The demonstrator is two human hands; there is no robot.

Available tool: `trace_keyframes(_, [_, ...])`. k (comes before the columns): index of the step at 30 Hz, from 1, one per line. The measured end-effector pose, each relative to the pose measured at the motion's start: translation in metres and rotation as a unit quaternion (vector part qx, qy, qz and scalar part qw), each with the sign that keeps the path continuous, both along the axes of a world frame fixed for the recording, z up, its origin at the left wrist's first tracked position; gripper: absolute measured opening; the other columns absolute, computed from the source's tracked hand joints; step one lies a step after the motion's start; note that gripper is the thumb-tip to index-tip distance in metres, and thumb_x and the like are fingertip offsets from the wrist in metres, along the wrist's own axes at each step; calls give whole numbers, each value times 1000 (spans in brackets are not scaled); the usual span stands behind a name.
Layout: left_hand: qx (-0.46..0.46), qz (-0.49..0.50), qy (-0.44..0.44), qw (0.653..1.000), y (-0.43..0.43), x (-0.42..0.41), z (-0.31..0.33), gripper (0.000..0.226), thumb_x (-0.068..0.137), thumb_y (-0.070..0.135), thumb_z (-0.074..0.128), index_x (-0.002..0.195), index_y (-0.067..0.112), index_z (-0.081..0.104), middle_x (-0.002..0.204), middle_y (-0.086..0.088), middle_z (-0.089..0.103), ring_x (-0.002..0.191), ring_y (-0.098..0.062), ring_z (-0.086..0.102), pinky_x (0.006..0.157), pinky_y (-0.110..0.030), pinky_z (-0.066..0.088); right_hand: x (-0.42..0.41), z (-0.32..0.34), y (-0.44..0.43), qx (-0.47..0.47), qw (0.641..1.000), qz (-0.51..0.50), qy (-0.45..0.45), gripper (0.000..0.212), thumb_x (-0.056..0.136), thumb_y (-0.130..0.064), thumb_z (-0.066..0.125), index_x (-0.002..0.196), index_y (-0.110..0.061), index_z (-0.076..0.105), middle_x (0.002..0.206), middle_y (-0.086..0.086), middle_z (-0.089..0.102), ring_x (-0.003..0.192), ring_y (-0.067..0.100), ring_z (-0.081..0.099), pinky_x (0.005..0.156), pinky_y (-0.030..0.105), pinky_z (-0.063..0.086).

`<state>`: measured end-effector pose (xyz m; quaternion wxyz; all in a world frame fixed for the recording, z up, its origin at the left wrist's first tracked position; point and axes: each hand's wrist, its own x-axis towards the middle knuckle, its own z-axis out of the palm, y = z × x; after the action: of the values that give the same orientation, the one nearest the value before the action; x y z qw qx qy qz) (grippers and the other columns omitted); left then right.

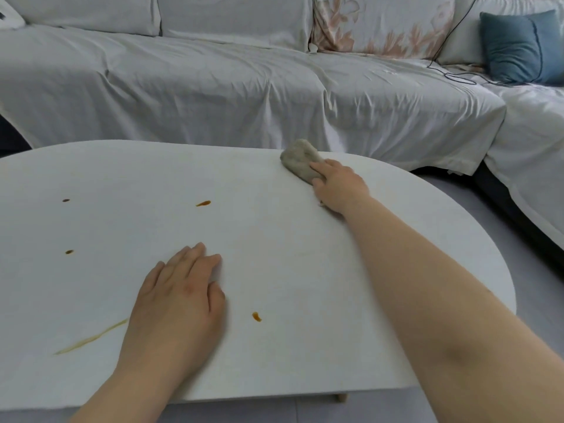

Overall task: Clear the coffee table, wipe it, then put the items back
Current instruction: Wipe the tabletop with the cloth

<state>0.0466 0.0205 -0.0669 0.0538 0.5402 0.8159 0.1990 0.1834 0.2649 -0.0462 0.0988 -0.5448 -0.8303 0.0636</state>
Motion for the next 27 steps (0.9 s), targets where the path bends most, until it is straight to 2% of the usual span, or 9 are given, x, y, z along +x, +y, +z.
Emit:
trace_keyframes(5, [4,1,1,1000,0,1,0,65,72,33,13,131,24,39,150,6,28,140,-10,18,114,-27,5,64,4,13,5,974,-226,-4,42,92,-19,30,134,-17,36,141,17,36,124,37,39,101,41,32])
trace_keyframes(7, [7,5,2,1000,0,2,0,63,74,33,13,131,24,39,150,5,29,140,-11,19,114,-28,5,59,2,9,-8,965,-264,-3,43,91,-16,30,134,-17,36,143,16,34,124,36,37,103,40,30])
trace_keyframes(9, [6,3,5,1000,-1,2,0,55,82,30,15,132,24,36,151,5,26,140,-10,17,114,-28,4,37,0,-1,0,977,-211,1,44,92,-17,31,135,-19,37,145,14,34,124,36,38,103,39,31])
trace_keyframes(13, [8,-8,2,1000,-1,2,0,45,89,23,28,134,24,33,152,5,23,141,-10,14,114,-27,3,4,-2,-24,-6,1000,9,15,44,93,-26,35,137,-26,37,149,6,32,129,31,36,107,38,29])
trace_keyframes(15, [8,-9,2,1000,-1,1,0,45,89,23,29,134,24,33,152,5,22,141,-10,14,114,-27,3,20,2,-20,-16,1000,0,17,44,94,-27,35,138,-26,35,149,4,32,130,31,36,107,39,29])
trace_keyframes(20, [3,-5,1,1000,0,2,1,45,89,23,29,134,23,34,152,4,23,140,-11,15,114,-28,4,110,5,-10,5,973,-231,0,42,93,-22,32,135,-19,37,143,16,37,123,38,41,100,41,35])
trace_keyframes(22, [3,-5,1,1000,0,2,1,45,89,23,29,134,23,34,152,4,23,140,-11,15,114,-28,4,122,6,-17,0,961,-276,10,42,93,-22,31,134,-17,38,142,17,37,123,39,39,101,42,34])
trace_keyframes(24, [3,-4,-3,1000,-1,3,2,46,89,22,29,134,22,34,152,3,24,140,-11,16,114,-29,4,111,7,-29,-2,968,-251,18,41,92,-21,33,133,-16,40,141,18,38,122,39,40,100,41,34])
trace_keyframes(27, [4,-6,-9,1000,-3,4,4,45,89,21,29,133,21,35,152,2,24,140,-12,17,114,-30,5,86,-1,-67,10,995,-94,33,43,92,-21,39,134,-20,41,142,13,40,123,34,42,101,37,33])
